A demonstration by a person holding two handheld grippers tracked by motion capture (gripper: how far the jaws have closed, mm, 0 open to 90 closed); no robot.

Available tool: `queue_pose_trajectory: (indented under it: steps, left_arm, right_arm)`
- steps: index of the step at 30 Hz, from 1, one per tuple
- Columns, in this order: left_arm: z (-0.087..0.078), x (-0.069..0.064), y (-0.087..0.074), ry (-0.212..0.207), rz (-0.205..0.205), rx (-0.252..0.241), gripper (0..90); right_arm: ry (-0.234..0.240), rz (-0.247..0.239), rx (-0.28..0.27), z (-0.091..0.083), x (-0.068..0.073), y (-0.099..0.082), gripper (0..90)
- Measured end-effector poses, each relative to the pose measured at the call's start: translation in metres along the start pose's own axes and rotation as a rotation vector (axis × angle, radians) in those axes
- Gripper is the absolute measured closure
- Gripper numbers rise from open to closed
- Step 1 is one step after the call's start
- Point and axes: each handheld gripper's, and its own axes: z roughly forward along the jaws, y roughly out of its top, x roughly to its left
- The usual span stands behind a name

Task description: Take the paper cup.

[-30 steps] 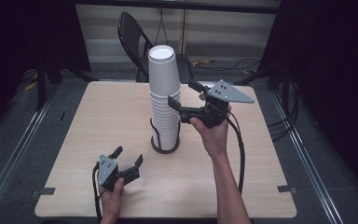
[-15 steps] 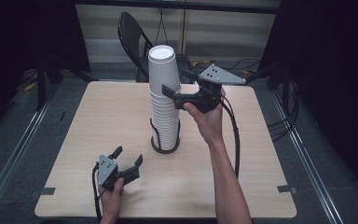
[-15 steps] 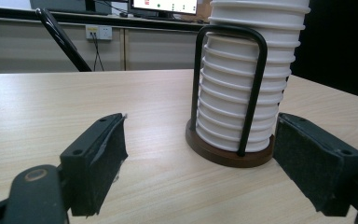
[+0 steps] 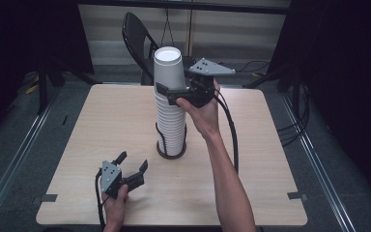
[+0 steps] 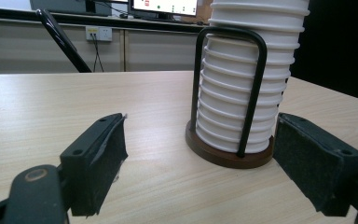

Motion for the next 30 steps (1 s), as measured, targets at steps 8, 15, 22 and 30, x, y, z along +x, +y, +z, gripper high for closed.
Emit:
queue_pose_trajectory:
  steps: [8, 15, 22, 30]
  left_arm:
    - [0.0, 0.0, 0.0, -0.002, 0.001, -0.001, 17.4]
    - [0.0, 0.0, 0.0, -0.002, 0.001, -0.001, 17.4]
    - [0.0, 0.0, 0.0, -0.002, 0.003, -0.001, 17.4]
    - [0.0, -0.001, 0.0, -0.004, 0.004, 0.001, 17.4]
  right_arm:
    - [-0.006, 0.004, 0.04, 0.015, -0.001, -0.003, 11.2]
    - [-0.003, -0.006, 0.044, 0.014, -0.001, -0.003, 12.7]
    - [-0.004, -0.003, 0.031, 0.014, -0.001, 0.0, 13.0]
    - [0.01, 0.012, -0.002, 0.008, -0.002, 0.007, 13.4]
